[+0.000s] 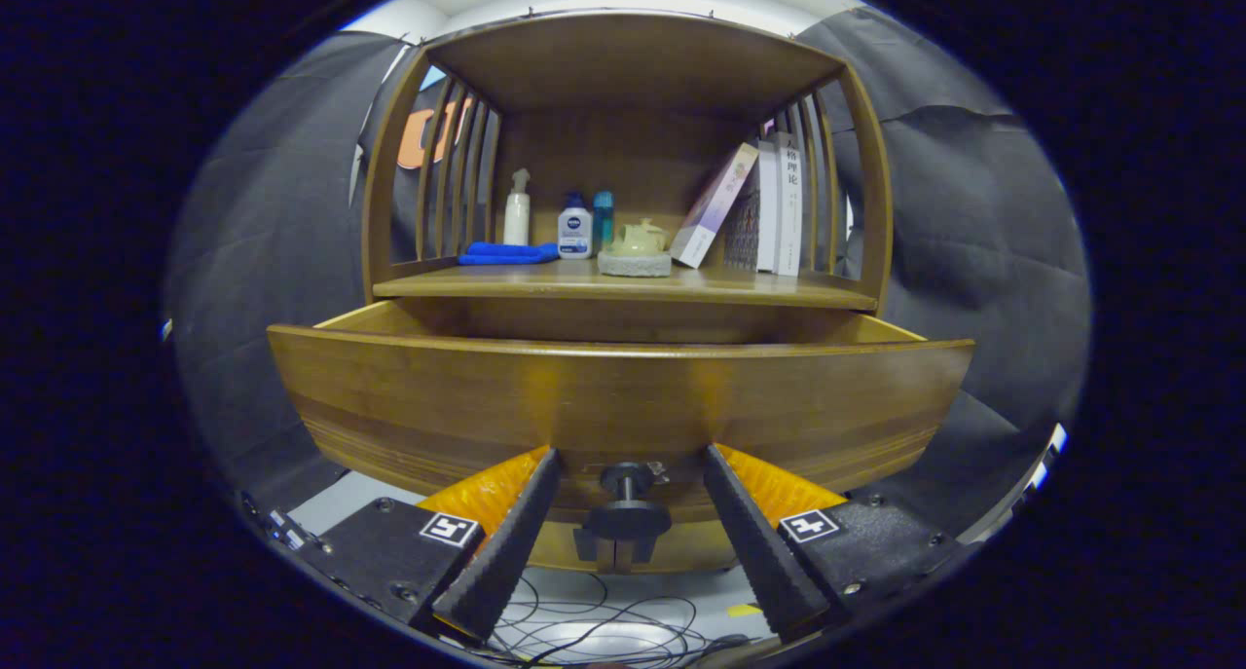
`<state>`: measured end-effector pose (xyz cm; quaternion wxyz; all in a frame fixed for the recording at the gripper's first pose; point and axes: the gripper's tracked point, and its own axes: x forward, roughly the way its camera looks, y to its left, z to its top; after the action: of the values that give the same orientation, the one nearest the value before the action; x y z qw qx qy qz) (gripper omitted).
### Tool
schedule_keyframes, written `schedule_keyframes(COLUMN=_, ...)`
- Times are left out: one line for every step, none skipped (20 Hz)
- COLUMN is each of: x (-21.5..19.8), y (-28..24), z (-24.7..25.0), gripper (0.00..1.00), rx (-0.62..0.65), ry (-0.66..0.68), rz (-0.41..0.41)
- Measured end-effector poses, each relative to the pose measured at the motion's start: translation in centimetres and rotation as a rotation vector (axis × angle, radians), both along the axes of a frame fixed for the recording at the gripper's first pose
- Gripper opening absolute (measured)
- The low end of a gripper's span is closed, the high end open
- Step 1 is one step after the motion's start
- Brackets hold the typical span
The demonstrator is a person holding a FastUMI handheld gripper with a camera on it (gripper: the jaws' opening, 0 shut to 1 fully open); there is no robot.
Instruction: Pull open the drawer, take out the items inside it, and place them on the countertop above the cabinet.
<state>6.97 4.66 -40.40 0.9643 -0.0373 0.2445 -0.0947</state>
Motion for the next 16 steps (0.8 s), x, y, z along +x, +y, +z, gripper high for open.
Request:
schedule_keyframes(x=0.7, y=-0.2, z=-0.6, gripper=0.98, rx=0.007, ry=0.02, rz=-0.006)
schedule_keyframes(x=1.6, y=-0.2, z=-0.5, gripper=0.98, rx=0.011, ry=0.013, rz=-0.009)
schedule_keyframes(x=2.3, y=-0.3, z=-0.8, gripper=0.99, rx=0.011, ry=0.022, rz=-0.01)
schedule_keyframes(x=3.0, y=-0.4, z=-0.6, gripper=0.98, rx=0.008, ry=0.02, rz=-0.01)
schedule_keyframes(x=3.8, y=-0.5, z=-0.8, gripper=0.98, rx=0.006, ry=0.024, rz=-0.01)
schedule_keyframes(x=4.6, y=-0.7, z=-0.9, gripper=0.98, rx=0.006, ry=0.027, rz=-0.01)
schedule_keyframes(x=5.4, y=-0.8, z=-1.1, gripper=0.98, rx=0.006, ry=0.027, rz=-0.01)
schedule_keyframes(x=6.2, y=-0.9, z=-1.2, gripper=0.98, rx=0.004, ry=0.03, rz=-0.007)
schedule_keyframes(x=6.9, y=-1.1, z=-1.3, gripper=0.98, rx=0.006, ry=0.032, rz=-0.005)
schedule_keyframes(x=7.6, y=-1.3, z=-1.4, gripper=0.99, rx=0.008, ry=0.036, rz=-0.004)
schedule_keyframes(x=8.2, y=-1.3, z=-1.5, gripper=0.98, rx=0.008, ry=0.041, rz=-0.005)
schedule_keyframes(x=8.9, y=-1.4, z=-1.6, gripper=0.98, rx=0.009, ry=0.045, rz=-0.006)
schedule_keyframes(x=9.5, y=-1.5, z=-1.7, gripper=0.98, rx=0.009, ry=0.048, rz=-0.008)
schedule_keyframes(x=10.1, y=-1.6, z=-1.7, gripper=0.98, rx=0.009, ry=0.054, rz=-0.009)
schedule_keyframes(x=10.8, y=-1.6, z=-1.9, gripper=0.98, rx=0.009, ry=0.057, rz=-0.011)
schedule_keyframes(x=11.3, y=-1.8, z=-2.0, gripper=0.98, rx=0.008, ry=0.067, rz=-0.016)
